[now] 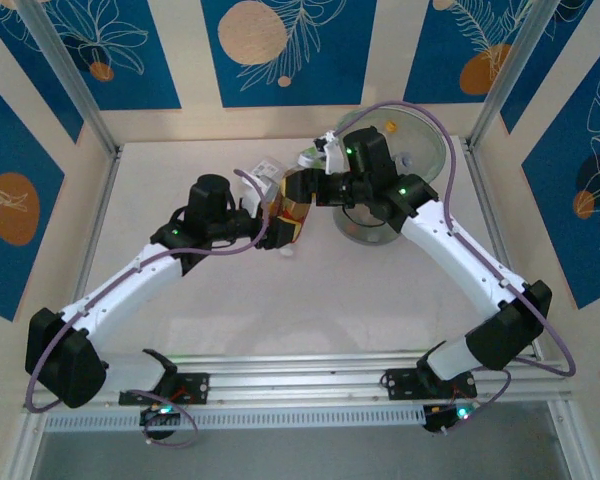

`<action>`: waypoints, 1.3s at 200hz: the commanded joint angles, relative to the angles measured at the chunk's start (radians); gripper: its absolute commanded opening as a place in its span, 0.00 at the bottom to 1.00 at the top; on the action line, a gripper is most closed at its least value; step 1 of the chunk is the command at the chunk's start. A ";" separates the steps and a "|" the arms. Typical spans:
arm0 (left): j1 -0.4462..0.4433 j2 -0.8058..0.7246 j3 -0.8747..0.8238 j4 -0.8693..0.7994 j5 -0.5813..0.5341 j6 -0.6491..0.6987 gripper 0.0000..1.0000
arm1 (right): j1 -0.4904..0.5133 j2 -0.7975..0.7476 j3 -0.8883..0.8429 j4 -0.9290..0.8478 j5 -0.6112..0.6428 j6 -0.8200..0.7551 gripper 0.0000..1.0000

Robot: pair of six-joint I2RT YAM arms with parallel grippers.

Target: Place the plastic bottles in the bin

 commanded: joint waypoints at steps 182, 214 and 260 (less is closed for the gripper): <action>-0.025 -0.189 0.010 -0.033 -0.272 -0.020 1.00 | -0.240 0.155 0.668 -0.435 0.574 -0.302 0.52; -0.025 -0.183 0.024 -0.086 -0.351 -0.025 0.99 | -0.309 0.217 0.678 -0.502 0.555 -0.251 0.52; -0.025 -0.161 0.036 -0.110 -0.346 -0.026 1.00 | -0.396 0.283 0.631 -0.546 0.463 -0.164 0.52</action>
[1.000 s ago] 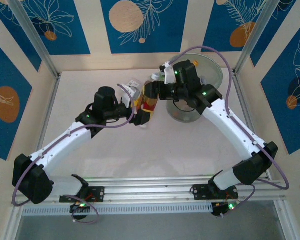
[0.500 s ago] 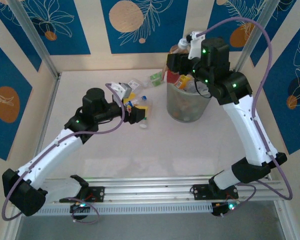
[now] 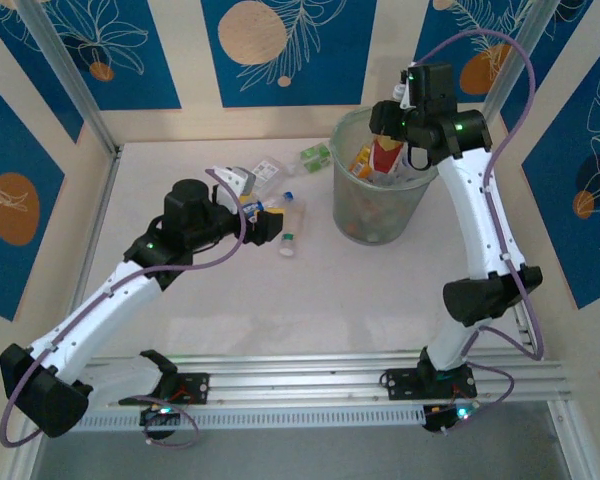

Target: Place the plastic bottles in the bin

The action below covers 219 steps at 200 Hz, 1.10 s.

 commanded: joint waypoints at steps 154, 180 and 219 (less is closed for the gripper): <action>-0.010 0.016 0.033 -0.045 -0.031 -0.007 1.00 | -0.057 0.191 -0.058 -0.079 0.045 -0.012 0.54; -0.009 0.016 0.033 -0.044 -0.034 -0.007 0.99 | -0.024 0.219 -0.017 -0.110 0.143 -0.060 0.56; -0.009 0.016 0.033 -0.049 -0.039 -0.004 0.99 | -0.019 0.274 0.015 -0.160 0.135 -0.068 0.57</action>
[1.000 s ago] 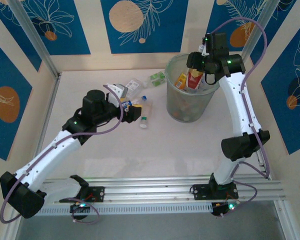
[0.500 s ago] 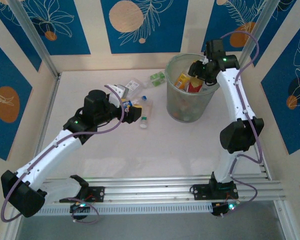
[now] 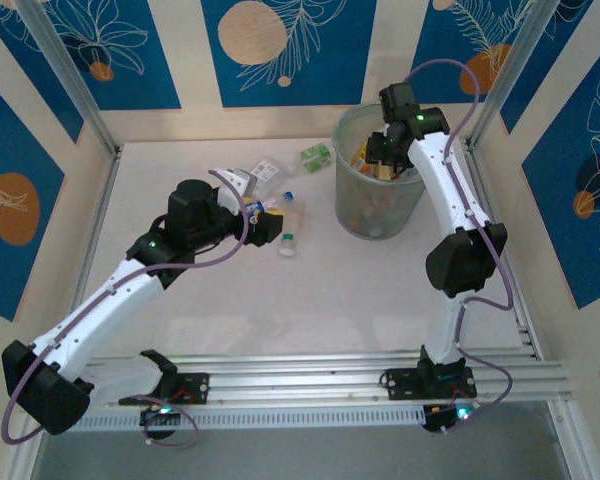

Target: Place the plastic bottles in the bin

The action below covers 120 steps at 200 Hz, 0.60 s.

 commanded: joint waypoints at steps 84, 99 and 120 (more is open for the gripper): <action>-0.009 0.004 0.037 -0.036 -0.029 0.003 1.00 | 0.036 0.114 0.141 -0.069 -0.084 -0.080 0.76; -0.008 0.002 0.038 -0.039 -0.032 0.003 0.99 | 0.036 0.102 0.179 -0.076 -0.126 -0.074 0.76; -0.008 0.001 0.038 -0.041 -0.035 0.002 0.99 | 0.034 0.068 0.195 -0.065 -0.203 -0.065 0.76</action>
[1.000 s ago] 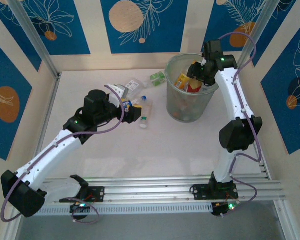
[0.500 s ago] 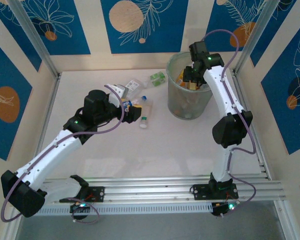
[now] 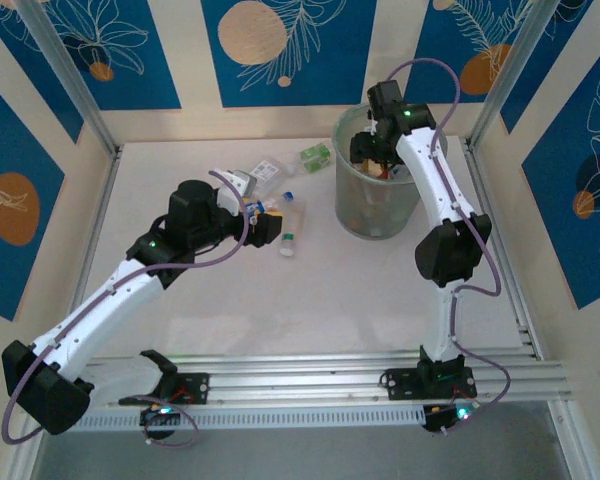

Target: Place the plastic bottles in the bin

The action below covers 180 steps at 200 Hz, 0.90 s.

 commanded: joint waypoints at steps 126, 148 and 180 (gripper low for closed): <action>-0.009 0.008 0.047 -0.029 -0.026 0.004 0.99 | -0.024 -0.120 -0.086 0.059 -0.311 0.057 0.64; -0.008 0.007 0.046 -0.040 -0.049 0.001 0.99 | -0.028 -0.112 -0.087 0.063 -0.305 0.069 0.60; -0.007 0.018 0.057 -0.081 -0.124 -0.014 1.00 | -0.033 -0.118 -0.088 0.061 -0.315 0.075 0.59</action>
